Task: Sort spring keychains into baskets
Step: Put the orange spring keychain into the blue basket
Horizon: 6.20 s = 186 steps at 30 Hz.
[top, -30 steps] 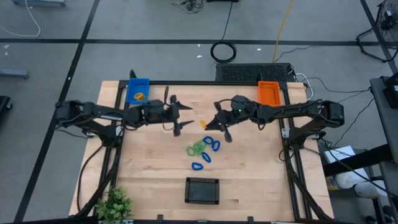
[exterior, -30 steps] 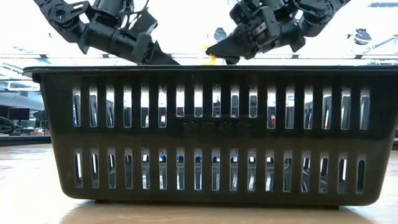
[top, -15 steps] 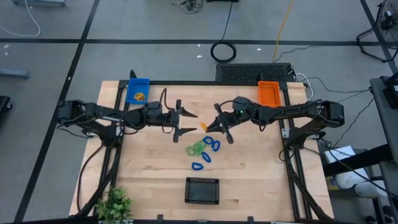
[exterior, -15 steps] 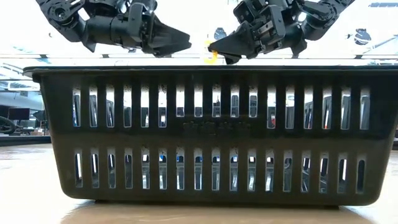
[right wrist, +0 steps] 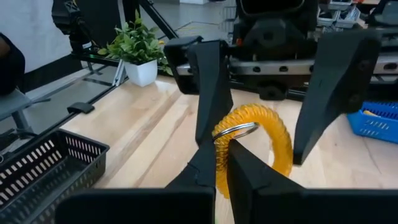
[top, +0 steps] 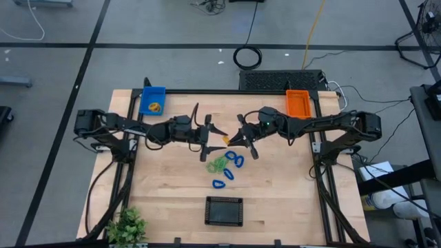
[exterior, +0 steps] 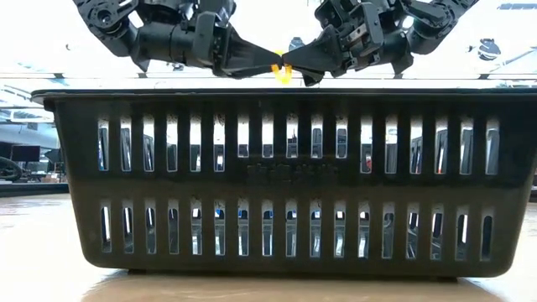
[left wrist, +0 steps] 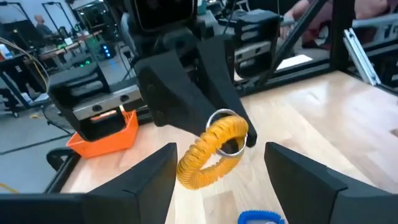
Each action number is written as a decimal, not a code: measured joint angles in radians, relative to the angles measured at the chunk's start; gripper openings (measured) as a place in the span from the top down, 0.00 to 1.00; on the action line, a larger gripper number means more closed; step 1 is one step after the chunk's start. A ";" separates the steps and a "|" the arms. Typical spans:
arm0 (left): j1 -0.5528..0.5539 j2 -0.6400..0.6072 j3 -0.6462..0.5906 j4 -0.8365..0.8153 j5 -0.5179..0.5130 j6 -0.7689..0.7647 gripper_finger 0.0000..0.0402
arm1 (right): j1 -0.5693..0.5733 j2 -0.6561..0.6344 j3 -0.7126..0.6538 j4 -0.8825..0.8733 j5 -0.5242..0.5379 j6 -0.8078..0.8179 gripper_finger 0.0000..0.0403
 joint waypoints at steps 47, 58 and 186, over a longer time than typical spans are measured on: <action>0.010 -0.003 -0.002 -0.019 -0.038 0.087 0.89 | 0.002 -0.001 0.000 -0.021 0.067 0.051 0.89; 0.032 -0.017 -0.001 -0.061 -0.036 0.078 0.92 | 0.003 0.000 0.000 -0.068 0.139 0.045 0.62; 0.583 -0.395 -0.115 -1.089 -0.939 -0.777 0.98 | -0.010 -0.434 -0.326 0.143 0.319 0.036 0.60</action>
